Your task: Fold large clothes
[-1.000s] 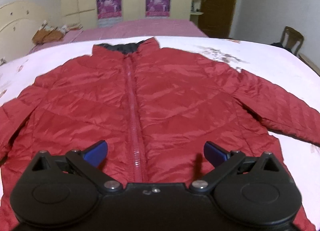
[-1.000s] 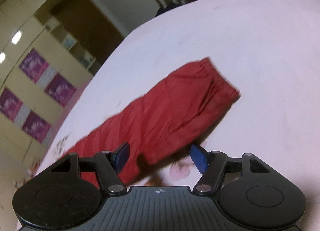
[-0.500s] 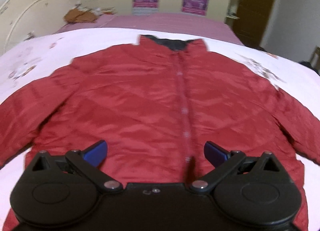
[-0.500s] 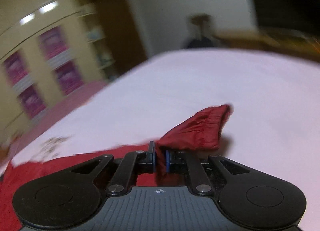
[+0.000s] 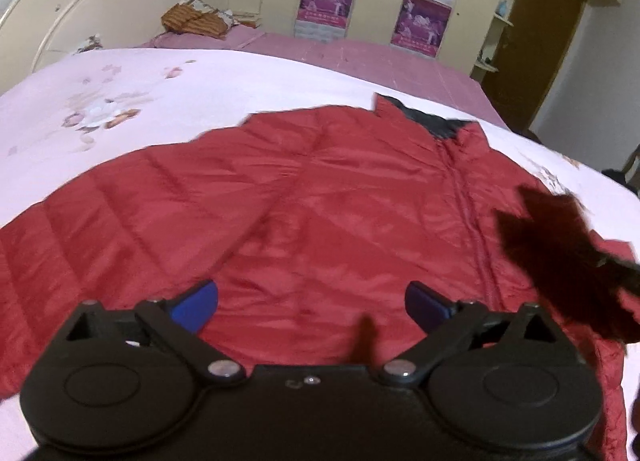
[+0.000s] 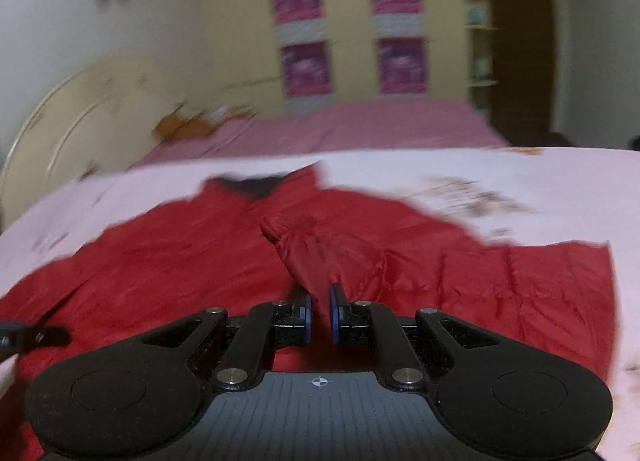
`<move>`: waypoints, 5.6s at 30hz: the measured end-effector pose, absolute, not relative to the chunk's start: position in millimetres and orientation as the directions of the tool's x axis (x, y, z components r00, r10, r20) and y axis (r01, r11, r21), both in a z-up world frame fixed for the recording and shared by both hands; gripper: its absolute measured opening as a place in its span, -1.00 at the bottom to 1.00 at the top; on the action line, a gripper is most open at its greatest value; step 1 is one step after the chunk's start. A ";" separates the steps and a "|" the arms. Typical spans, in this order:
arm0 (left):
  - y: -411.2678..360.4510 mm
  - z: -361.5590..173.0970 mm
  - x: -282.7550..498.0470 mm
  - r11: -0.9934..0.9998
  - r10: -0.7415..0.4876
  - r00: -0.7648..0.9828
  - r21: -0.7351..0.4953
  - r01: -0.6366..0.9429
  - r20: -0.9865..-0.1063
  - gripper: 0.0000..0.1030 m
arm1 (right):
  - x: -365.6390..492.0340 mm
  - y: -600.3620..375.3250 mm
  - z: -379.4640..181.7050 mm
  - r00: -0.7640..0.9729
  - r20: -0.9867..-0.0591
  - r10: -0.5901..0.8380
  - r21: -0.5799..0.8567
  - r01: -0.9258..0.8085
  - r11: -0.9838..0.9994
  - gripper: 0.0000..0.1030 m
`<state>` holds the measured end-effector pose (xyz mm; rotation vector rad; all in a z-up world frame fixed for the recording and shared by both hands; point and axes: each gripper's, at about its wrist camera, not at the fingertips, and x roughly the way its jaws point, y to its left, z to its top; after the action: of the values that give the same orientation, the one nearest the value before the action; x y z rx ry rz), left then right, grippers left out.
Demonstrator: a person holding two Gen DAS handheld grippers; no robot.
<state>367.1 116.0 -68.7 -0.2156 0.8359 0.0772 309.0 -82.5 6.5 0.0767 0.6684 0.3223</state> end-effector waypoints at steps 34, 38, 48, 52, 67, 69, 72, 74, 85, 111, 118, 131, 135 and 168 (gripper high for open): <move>99.4 -84.6 435.0 0.991 -0.124 0.679 -0.120 0.053 -0.724 -0.65 | 320.7 -140.9 -28.3 0.763 -0.630 0.142 0.144 -0.064 0.987 -0.76; 106.4 -86.4 430.3 0.998 -0.064 0.688 -0.063 0.026 -0.723 -0.65 | 320.9 -181.4 -29.3 0.768 -0.634 0.091 0.150 0.007 0.989 -0.77; 107.4 -99.2 432.0 0.998 -0.027 0.663 -0.053 -0.019 -0.749 -0.51 | 342.4 -190.2 -64.5 0.683 -0.724 0.094 0.089 -0.043 0.995 -0.78; 113.1 -80.9 417.0 0.997 0.041 0.716 -0.017 -0.075 -0.697 0.38 | 339.9 -210.0 -45.7 0.727 -0.678 0.110 0.132 -0.027 0.991 -0.78; 96.4 -113.2 478.1 1.000 0.010 0.715 -0.005 -0.019 -0.699 0.11 | 428.5 -196.1 -66.6 0.708 -0.653 0.267 0.120 -0.252 0.960 -0.78; 94.5 -113.6 475.4 1.000 0.019 0.714 0.017 -0.009 -0.699 0.11 | 436.4 -210.5 -75.3 0.732 -0.656 0.185 0.074 -0.181 0.981 -0.78; 91.7 -113.9 475.5 1.000 0.029 0.715 0.026 -0.016 -0.699 0.11 | 449.5 -246.7 -86.9 0.724 -0.670 0.160 0.180 -0.050 0.982 -0.78; 90.8 -113.6 474.5 0.999 0.034 0.713 0.026 -0.023 -0.700 0.10 | 448.9 -241.7 -86.0 0.726 -0.671 0.152 0.143 -0.074 0.987 -0.78; 88.6 -69.3 441.4 0.996 0.094 0.787 0.061 -0.072 -0.610 0.21 | 410.3 -241.3 -44.4 0.755 -0.637 0.158 0.156 -0.075 0.985 -0.77; 76.0 -105.4 434.4 0.999 0.009 0.677 0.032 0.022 -0.736 0.38 | 350.3 -186.8 -64.9 0.632 -0.772 0.070 -0.004 -0.114 0.993 -0.77; 78.0 -96.7 427.6 0.999 0.023 0.686 0.047 0.016 -0.727 0.82 | 348.4 -182.5 -56.1 0.628 -0.777 0.042 -0.022 -0.093 0.995 -0.76; 170.0 -72.3 331.5 0.971 0.171 0.719 -0.007 -0.237 -0.674 0.89 | 297.2 -138.6 -21.2 0.721 -0.691 0.055 -0.066 -0.138 0.988 0.54; 214.9 -69.4 280.8 0.923 0.238 0.695 -0.065 -0.379 -0.678 0.83 | 294.2 -118.1 -23.7 0.711 -0.696 0.098 -0.054 -0.188 0.981 0.54; 315.4 -55.2 216.0 0.631 0.376 0.803 -0.507 -0.588 -0.463 -0.79 | 333.9 -56.2 -29.0 0.706 -0.703 0.086 -0.049 -0.169 0.984 0.54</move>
<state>216.0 315.4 -55.2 -0.6928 0.3303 0.5631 333.9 -56.2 -29.0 -0.1122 0.7748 0.1420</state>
